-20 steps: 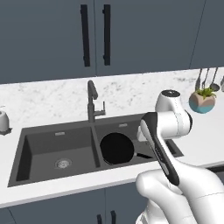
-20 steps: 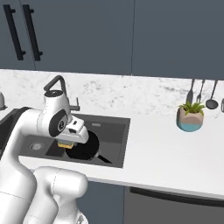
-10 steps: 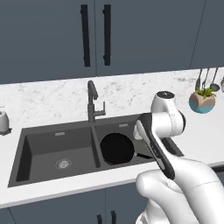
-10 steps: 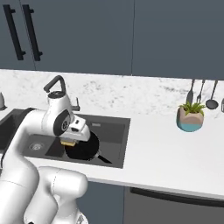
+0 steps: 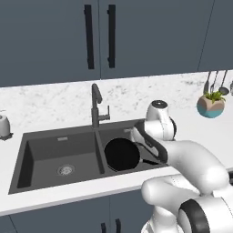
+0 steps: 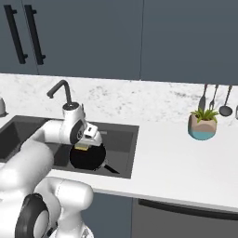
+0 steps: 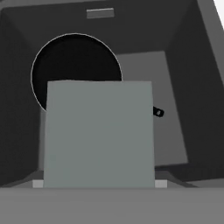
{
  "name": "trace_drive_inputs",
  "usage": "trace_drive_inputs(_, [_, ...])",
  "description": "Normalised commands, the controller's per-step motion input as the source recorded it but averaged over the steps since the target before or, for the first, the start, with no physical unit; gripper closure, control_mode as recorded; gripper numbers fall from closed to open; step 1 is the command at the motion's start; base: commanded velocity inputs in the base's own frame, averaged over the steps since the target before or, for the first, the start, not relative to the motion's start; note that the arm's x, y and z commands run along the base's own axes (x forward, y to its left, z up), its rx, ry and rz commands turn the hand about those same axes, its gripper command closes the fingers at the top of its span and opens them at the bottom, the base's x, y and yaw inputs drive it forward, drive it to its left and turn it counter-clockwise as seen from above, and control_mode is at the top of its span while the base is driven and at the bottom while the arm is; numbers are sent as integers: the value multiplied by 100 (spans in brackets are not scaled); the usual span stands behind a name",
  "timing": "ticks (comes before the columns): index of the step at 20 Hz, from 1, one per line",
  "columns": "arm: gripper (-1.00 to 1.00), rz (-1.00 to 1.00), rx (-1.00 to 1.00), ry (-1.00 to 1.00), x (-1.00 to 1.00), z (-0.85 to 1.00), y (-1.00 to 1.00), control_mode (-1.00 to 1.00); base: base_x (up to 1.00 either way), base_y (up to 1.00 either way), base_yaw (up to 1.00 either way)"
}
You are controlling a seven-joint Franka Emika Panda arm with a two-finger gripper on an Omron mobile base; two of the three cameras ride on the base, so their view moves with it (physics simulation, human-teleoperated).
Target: Pick the pan and sponge and place them into the sink. Then turn on the water.
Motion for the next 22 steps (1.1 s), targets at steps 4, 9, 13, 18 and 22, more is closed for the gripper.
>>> trace_drive_inputs(4, [100, 4, 0, -13, 51, -60, 3, -100, 0, 0, 0])
trace_drive_inputs(9, [100, 11, 0, -22, 27, -64, 2, -100, 0, 0, 0])
trace_drive_inputs(13, [100, 13, 0, -17, 39, -52, 13, -100, 0, 0, 0])
trace_drive_inputs(18, [100, 8, 0, 0, 31, -29, 29, -100, 0, 0, 0])
trace_drive_inputs(22, [100, 6, 0, 0, 19, -24, 24, -100, 0, 0, 0])
